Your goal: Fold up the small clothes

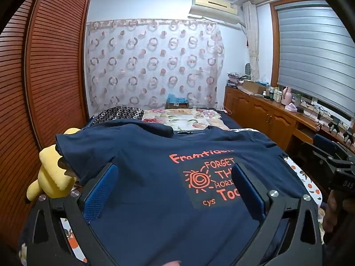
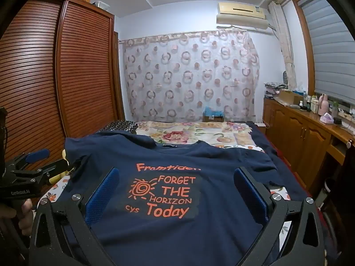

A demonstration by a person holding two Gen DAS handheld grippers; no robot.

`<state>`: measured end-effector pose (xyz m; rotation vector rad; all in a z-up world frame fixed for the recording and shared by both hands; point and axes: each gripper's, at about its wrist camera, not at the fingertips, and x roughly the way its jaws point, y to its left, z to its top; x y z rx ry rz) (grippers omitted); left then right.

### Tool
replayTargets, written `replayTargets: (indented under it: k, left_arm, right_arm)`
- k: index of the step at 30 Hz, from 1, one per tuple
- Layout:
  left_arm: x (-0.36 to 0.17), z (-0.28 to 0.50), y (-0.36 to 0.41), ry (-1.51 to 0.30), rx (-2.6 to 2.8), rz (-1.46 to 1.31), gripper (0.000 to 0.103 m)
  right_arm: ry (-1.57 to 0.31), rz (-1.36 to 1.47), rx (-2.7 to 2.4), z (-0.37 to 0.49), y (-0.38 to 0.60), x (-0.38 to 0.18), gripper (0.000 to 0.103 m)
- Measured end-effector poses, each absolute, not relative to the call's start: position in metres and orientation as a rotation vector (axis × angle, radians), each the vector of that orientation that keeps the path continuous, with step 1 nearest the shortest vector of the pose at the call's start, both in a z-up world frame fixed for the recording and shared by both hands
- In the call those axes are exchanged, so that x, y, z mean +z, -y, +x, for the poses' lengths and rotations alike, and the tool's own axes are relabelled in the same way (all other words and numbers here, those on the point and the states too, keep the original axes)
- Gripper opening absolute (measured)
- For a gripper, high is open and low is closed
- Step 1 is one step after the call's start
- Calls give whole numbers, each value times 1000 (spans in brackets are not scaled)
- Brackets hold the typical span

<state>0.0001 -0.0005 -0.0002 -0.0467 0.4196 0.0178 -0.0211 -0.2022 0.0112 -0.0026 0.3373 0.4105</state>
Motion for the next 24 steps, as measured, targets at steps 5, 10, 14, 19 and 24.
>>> replayTargets:
  k: [5, 10, 14, 19, 24]
  left_arm:
    - [-1, 1, -1, -423, 0, -64, 102]
    - [-2, 5, -2, -428, -5, -63, 102]
    - [-1, -3, -3, -409, 14, -60, 102]
    - [4, -4, 2, -401, 16, -55, 102]
    - [8, -8, 2, -399, 15, -54, 102]
  right_arm:
    - [-330, 3, 413, -21, 203, 11, 102]
    - [-330, 4, 414, -22, 203, 11, 102]
    - [-332, 5, 413, -22, 202, 11, 102]
    - [-331, 4, 412, -22, 202, 11, 102]
    - [-332, 6, 413, -21, 203, 11, 102]
